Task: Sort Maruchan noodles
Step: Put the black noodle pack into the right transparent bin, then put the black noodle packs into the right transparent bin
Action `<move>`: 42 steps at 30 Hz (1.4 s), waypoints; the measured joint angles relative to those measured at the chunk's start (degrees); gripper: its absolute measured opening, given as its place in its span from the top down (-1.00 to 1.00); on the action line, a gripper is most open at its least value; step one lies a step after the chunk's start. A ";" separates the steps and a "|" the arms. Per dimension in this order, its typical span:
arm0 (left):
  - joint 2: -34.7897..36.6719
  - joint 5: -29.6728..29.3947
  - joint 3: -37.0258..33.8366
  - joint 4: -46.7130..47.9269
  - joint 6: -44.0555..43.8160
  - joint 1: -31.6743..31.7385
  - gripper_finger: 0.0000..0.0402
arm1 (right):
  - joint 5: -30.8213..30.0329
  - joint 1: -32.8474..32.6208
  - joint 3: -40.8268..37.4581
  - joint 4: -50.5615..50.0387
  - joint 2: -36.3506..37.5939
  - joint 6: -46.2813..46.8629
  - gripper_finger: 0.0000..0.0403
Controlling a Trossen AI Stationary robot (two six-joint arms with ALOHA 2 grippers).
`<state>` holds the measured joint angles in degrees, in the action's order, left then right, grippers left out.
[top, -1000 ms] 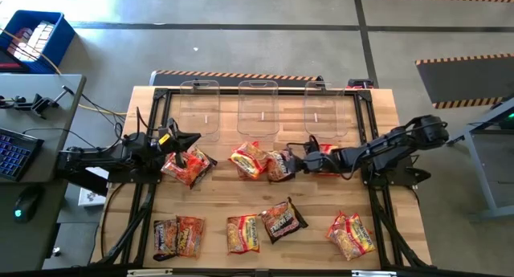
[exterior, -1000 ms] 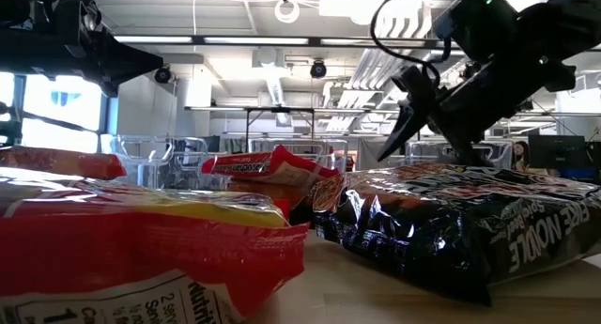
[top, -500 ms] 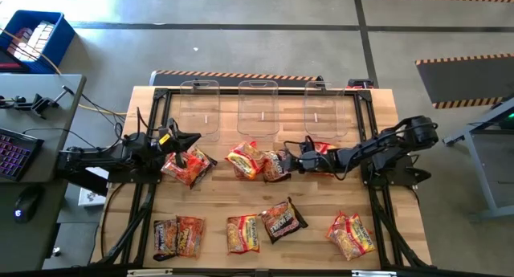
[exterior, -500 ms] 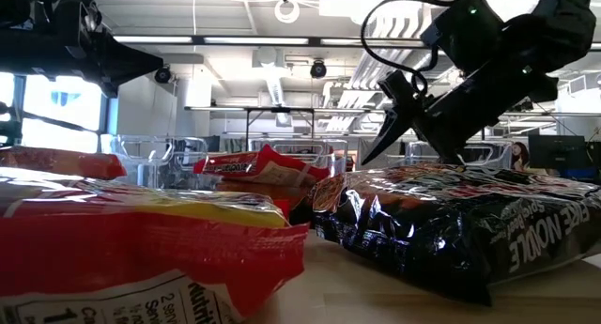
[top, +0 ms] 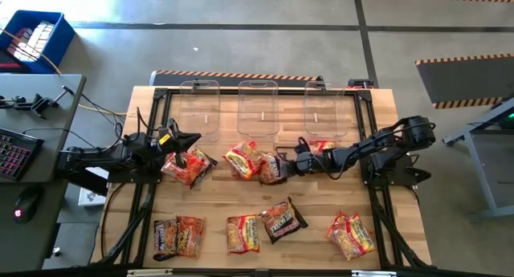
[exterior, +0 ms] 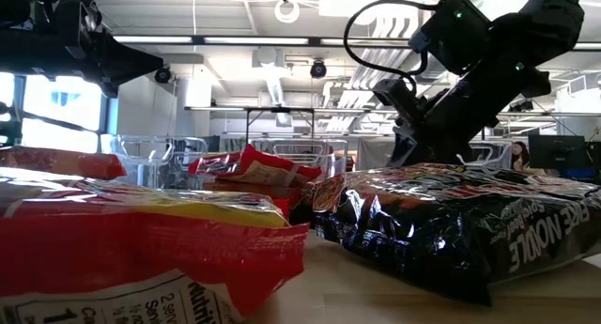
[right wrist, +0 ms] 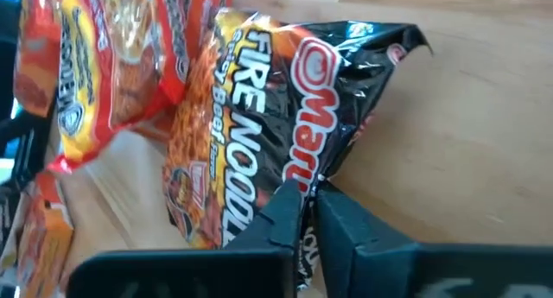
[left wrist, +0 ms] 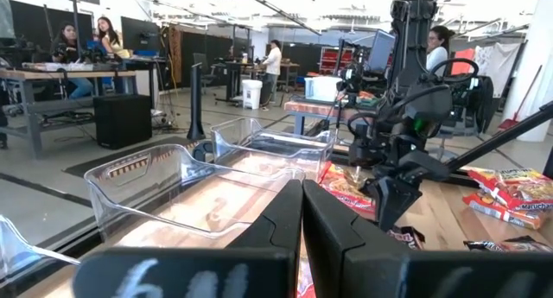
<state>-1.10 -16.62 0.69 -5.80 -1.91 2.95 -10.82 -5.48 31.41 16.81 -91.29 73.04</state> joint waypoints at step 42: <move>0.00 1.29 -0.02 1.16 -1.01 0.01 0.99 | -4.40 -8.12 18.24 -32.59 -0.98 13.67 -0.18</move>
<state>-1.10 -15.33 0.67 -4.64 -2.92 2.96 -15.22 -13.60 49.65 -15.78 -92.27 86.71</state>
